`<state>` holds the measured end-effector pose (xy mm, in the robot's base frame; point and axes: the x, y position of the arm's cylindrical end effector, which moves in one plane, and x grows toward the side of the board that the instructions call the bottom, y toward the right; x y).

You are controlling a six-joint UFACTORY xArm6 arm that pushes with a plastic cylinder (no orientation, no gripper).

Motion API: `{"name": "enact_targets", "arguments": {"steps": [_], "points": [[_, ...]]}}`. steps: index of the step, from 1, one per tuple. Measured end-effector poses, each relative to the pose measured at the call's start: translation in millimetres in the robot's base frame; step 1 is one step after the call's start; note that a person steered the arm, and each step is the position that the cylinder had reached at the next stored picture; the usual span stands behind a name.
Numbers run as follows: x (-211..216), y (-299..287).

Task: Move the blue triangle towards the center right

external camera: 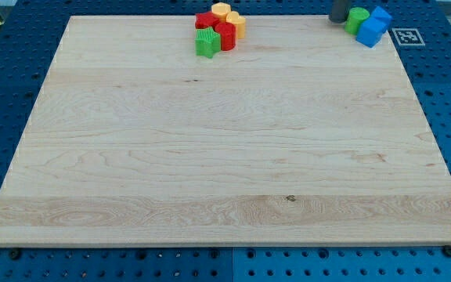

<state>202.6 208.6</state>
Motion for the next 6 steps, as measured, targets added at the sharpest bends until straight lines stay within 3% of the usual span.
{"name": "enact_targets", "arguments": {"steps": [6], "points": [[-11,26]]}}
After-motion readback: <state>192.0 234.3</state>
